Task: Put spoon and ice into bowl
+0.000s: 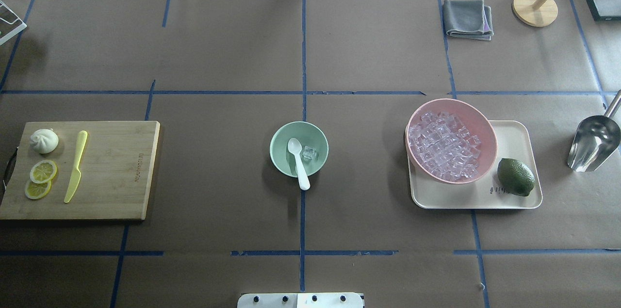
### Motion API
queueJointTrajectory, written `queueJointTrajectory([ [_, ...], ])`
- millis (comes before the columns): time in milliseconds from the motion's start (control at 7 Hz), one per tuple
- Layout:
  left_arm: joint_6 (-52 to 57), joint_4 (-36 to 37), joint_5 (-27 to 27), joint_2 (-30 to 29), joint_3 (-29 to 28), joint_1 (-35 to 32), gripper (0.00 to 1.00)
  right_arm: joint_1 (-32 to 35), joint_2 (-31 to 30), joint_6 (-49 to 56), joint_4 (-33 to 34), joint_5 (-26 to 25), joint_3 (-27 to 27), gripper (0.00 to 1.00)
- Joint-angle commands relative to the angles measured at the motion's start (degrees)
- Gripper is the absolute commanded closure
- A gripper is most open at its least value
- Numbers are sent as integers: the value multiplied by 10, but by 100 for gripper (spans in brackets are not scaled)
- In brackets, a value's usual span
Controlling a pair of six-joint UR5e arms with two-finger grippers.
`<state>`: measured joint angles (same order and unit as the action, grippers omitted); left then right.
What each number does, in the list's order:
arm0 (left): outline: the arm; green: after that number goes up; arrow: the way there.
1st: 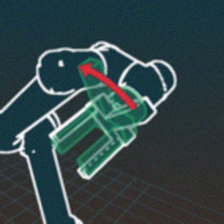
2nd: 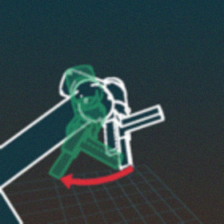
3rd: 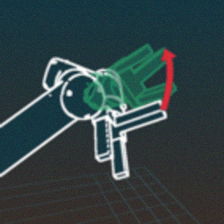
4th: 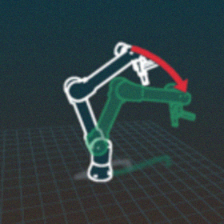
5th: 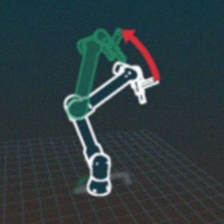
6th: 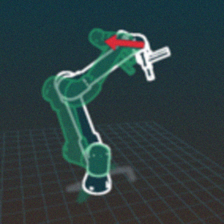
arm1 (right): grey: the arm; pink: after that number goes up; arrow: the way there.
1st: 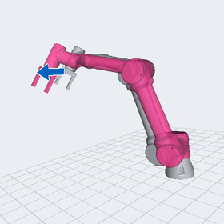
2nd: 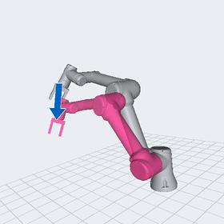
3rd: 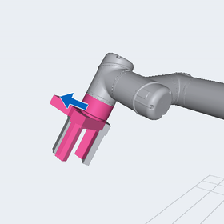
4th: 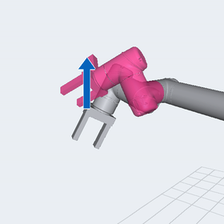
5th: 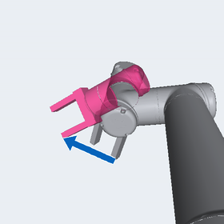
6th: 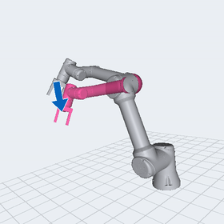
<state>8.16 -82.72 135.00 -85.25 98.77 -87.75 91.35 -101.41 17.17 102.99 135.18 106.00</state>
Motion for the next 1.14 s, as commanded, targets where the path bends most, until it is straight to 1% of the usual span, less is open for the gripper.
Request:
queueJointTrajectory([
  [0, 0, -5, -2, 25, 13, 1, 0, 1, 2, 3, -2, -1, -23, 0],
  [286, 0, -5, -2, 25, 16, 1, 0, 0, 7, 2, -2, -15, -24, 0],
  [429, 0, -5, -3, 21, 19, 1, 0, 0, 8, 1, -2, -14, -19, 0],
  [571, -2, -3, -4, -1, 19, 2, 0, 0, 7, 1, -2, -15, -11, 0],
  [714, -1, -1, -3, -9, 20, 1, 0, 0, 6, -2, -2, -15, -12, 0],
  [857, 0, -1, -3, -8, 26, 1, 0, 0, 6, -14, -2, -14, -12, 0],
  [1000, 0, 4, -4, 0, 46, 0, 0, -1, 7, -24, -2, -14, -11, 0],
])
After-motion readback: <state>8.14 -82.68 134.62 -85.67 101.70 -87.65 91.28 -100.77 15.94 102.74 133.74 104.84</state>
